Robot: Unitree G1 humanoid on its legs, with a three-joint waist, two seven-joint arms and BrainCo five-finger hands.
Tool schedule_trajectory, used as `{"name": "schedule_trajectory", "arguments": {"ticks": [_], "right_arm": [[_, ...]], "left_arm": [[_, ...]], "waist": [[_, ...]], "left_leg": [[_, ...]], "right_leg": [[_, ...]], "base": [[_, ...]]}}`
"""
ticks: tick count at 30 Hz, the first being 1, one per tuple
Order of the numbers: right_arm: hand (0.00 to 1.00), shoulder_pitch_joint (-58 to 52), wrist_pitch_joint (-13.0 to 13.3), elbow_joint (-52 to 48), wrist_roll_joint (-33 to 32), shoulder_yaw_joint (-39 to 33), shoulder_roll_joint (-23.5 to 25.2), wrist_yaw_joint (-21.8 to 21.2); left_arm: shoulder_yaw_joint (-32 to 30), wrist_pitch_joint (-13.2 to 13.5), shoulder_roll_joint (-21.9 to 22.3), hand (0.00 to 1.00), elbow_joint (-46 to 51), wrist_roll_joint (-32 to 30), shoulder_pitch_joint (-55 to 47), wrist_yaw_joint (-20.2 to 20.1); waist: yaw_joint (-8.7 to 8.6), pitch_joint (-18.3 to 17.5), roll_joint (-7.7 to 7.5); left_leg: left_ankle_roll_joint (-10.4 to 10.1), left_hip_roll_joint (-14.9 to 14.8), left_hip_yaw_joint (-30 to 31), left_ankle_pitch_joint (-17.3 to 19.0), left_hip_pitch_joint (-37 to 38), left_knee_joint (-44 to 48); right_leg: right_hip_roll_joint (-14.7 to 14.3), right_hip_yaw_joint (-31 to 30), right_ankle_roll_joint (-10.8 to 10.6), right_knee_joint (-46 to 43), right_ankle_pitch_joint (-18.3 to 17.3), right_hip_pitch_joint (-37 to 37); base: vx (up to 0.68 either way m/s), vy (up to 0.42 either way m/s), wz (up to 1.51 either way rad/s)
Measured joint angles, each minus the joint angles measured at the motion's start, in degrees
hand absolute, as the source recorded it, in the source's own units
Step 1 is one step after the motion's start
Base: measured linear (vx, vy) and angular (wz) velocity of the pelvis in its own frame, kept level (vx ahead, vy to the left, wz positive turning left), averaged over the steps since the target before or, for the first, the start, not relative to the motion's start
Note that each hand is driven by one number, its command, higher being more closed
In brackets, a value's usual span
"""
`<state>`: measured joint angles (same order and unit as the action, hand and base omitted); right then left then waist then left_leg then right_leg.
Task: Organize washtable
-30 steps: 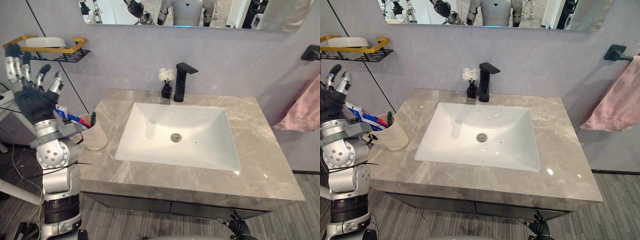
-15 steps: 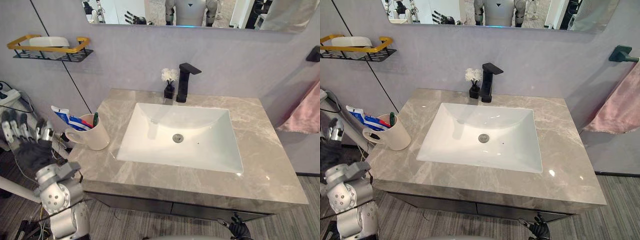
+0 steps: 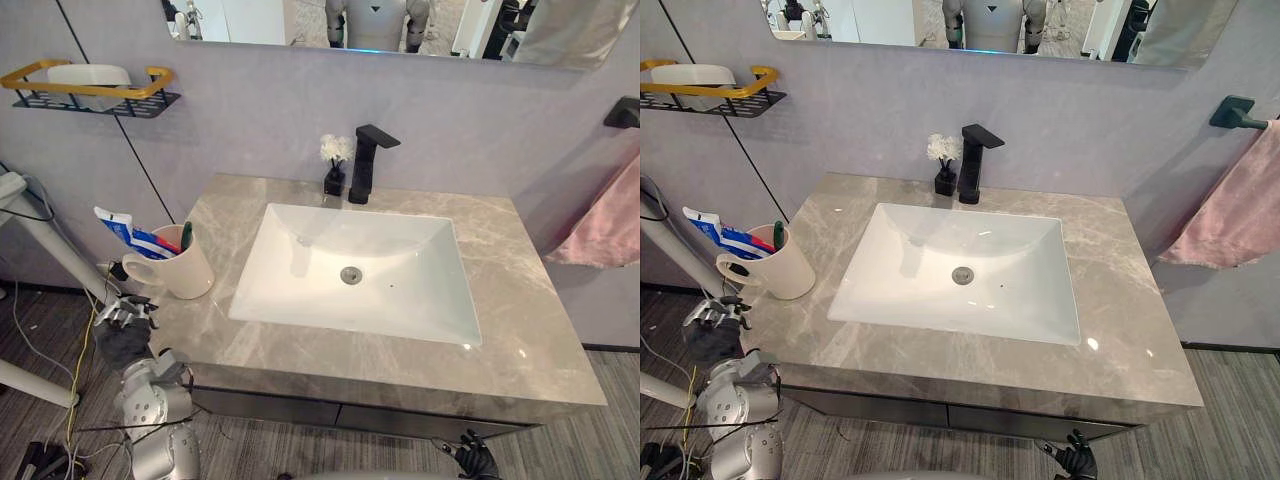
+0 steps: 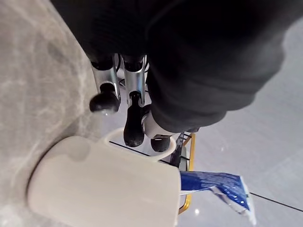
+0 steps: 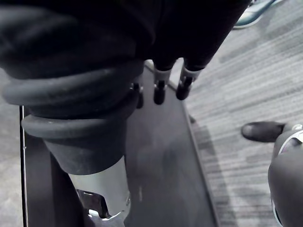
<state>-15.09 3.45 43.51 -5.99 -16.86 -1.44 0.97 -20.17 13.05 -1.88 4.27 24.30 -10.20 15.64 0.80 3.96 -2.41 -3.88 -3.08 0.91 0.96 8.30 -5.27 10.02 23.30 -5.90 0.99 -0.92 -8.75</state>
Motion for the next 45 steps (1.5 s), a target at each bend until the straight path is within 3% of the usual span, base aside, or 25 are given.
{"name": "schedule_trajectory", "arguments": {"ticks": [20,45], "right_arm": [[0.00,1.2,0.0,-2.3,1.6,0.0,-1.0,-1.2],[0.00,0.4,-0.1,-4.7,2.1,-0.2,-1.8,-2.4]], "left_arm": [[2.1,-1.6,-6.5,1.00,-3.3,-4.7,0.8,-2.5],[2.3,-2.8,-12.4,1.00,-9.8,-4.7,4.3,-6.8]], "waist": [[-1.02,0.3,0.05],[-1.65,1.3,1.10]], "left_leg": [[-0.3,-0.8,-4.5,0.3,0.4,0.0],[-0.5,-1.2,-7.4,0.5,-0.4,0.0]], "right_leg": [[-1.2,-3.6,-0.1,2.4,2.2,0.9],[-1.8,-6.3,0.2,3.2,3.3,3.2]], "base": [[-0.02,-0.002,-0.10],[-0.02,-0.002,-0.06]]}}
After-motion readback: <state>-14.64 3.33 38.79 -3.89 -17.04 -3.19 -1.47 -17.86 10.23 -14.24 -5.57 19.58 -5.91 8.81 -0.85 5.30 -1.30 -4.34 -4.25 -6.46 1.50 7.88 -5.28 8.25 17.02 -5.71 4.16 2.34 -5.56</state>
